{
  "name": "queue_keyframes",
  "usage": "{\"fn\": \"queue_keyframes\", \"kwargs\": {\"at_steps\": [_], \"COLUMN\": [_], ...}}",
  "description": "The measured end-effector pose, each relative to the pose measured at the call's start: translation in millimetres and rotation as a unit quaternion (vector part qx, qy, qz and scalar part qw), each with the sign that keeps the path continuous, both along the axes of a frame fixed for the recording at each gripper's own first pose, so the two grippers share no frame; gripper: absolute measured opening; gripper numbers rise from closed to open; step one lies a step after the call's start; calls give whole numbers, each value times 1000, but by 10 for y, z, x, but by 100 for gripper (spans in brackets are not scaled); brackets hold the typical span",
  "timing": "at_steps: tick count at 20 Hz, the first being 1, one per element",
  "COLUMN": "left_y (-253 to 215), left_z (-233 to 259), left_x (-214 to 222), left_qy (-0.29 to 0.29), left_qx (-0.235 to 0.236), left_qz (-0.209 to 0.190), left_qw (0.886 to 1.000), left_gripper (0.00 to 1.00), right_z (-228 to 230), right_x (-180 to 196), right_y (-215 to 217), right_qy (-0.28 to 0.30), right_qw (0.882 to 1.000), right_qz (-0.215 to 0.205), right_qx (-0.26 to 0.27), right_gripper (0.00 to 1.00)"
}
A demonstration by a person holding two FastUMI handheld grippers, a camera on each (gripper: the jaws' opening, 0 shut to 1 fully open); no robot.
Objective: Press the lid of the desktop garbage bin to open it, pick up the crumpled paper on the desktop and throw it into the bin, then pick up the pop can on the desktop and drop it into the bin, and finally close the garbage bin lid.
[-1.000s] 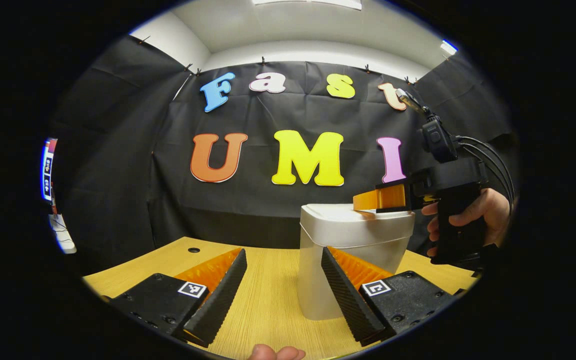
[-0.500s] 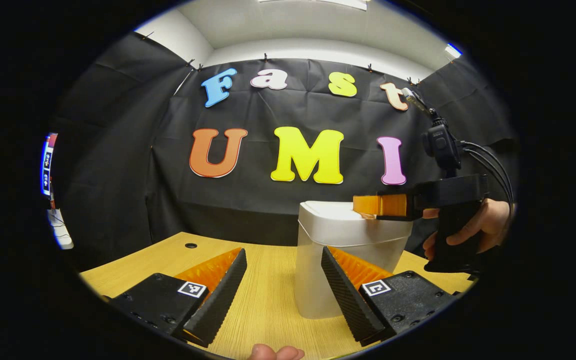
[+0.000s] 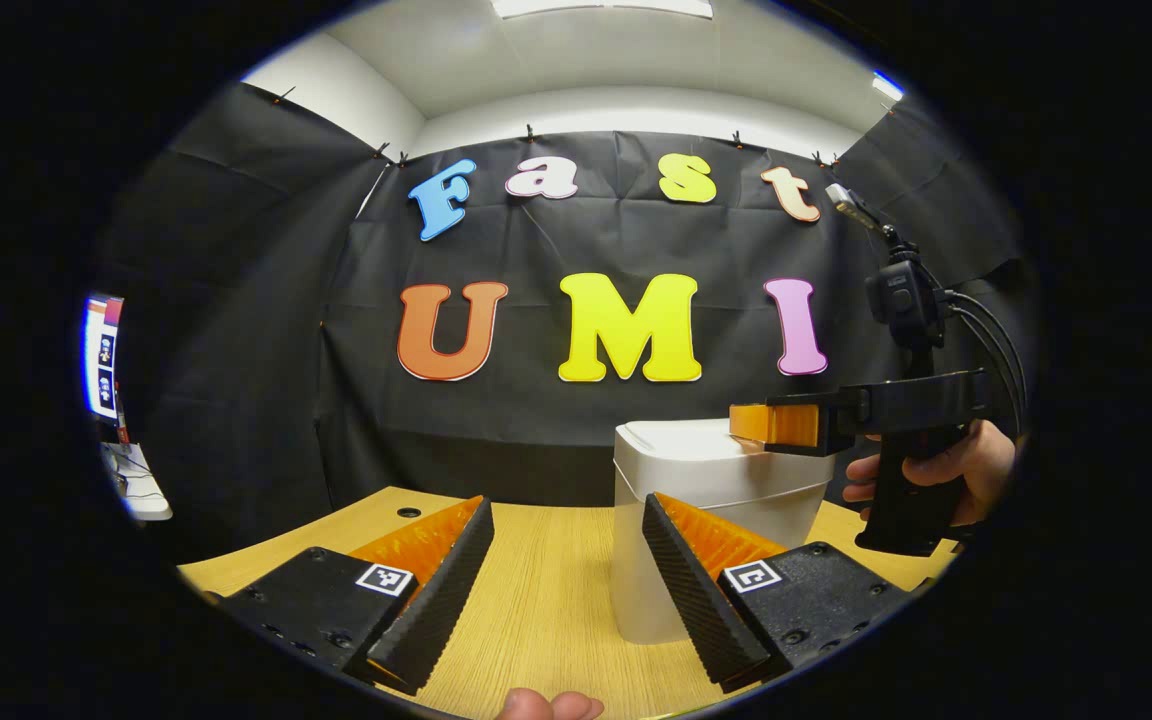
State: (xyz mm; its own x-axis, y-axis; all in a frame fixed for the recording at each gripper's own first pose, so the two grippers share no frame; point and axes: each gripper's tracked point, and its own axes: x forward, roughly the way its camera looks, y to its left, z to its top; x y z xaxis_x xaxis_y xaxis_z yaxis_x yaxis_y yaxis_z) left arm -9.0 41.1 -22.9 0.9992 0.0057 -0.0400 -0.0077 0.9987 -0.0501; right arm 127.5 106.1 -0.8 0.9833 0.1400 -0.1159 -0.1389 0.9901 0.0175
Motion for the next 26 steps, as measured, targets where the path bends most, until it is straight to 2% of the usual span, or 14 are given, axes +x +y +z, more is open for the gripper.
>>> {"fn": "queue_keyframes", "kwargs": {"at_steps": [4, 9, 10, 13, 17, 21, 24, 26], "left_y": [-50, -89, -113, -139, -159, -75, -56, -157], "left_z": [31, 14, 11, 14, -51, -150, -55, -35], "left_x": [8, 0, -28, -105, -247, -340, -468, -478], "left_qy": [-3, -8, -10, -17, -27, -23, -32, -35], "left_qx": [8, 6, 7, 14, 11, -6, 19, 17], "left_qz": [1, 4, 3, -3, -14, -10, -2, -14], "left_qw": [1000, 1000, 1000, 1000, 999, 1000, 999, 999], "left_gripper": [97, 97, 97, 97, 96, 97, 97, 96], "right_z": [138, 220, 187, 31, -263, -518, -558, -595], "right_x": [-201, -666, -770, -1098, -1466, -1664, -1769, -1785], "right_y": [-190, -544, -574, -732, -878, -816, -719, -687], "right_qy": [-37, -98, -109, -126, -119, -102, -102, -100], "right_qw": [999, 994, 993, 989, 987, 988, 989, 989], "right_qz": [0, -44, -49, -78, -111, -111, -107, -106], "right_qx": [7, -10, -13, -27, -12, -18, -9, -13], "right_gripper": [98, 95, 97, 95, 97, 95, 95, 95]}}
